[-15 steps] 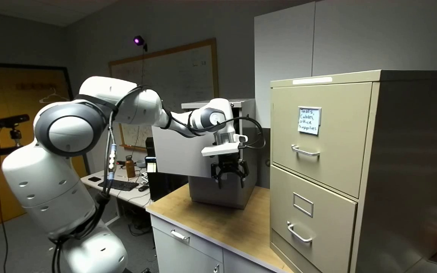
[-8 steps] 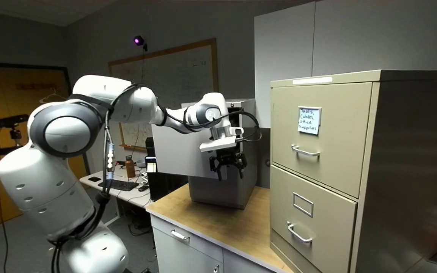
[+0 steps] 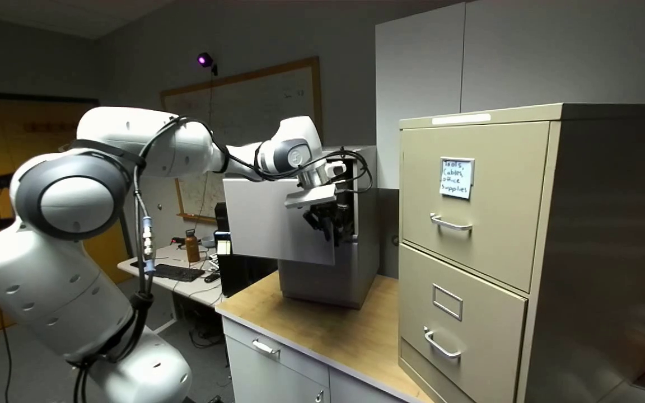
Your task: Close the upper drawer of the left cabinet
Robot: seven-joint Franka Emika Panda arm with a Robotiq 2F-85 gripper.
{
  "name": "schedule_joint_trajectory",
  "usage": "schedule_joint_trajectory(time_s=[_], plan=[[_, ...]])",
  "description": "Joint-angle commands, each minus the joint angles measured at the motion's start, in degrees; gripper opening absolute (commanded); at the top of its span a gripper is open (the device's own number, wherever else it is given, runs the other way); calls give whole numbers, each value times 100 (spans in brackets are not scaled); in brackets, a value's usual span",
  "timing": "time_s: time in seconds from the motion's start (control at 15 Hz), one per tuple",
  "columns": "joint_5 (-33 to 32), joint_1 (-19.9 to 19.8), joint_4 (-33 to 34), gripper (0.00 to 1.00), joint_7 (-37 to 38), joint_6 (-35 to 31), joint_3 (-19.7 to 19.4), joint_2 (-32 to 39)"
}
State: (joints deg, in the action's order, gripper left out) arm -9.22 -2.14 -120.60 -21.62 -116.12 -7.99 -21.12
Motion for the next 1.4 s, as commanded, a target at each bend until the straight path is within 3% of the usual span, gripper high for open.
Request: schedule_joint_trajectory(time_s=[0.0,0.07,0.67,1.33], plan=[[478,83,-106,7,151,-546,-13,-147],[611,98,-88,0,157,-639,-17,-104],[1374,264,486,0,252,-707,88,317],[1634,445,2324,0,500,-530,408,1719]])
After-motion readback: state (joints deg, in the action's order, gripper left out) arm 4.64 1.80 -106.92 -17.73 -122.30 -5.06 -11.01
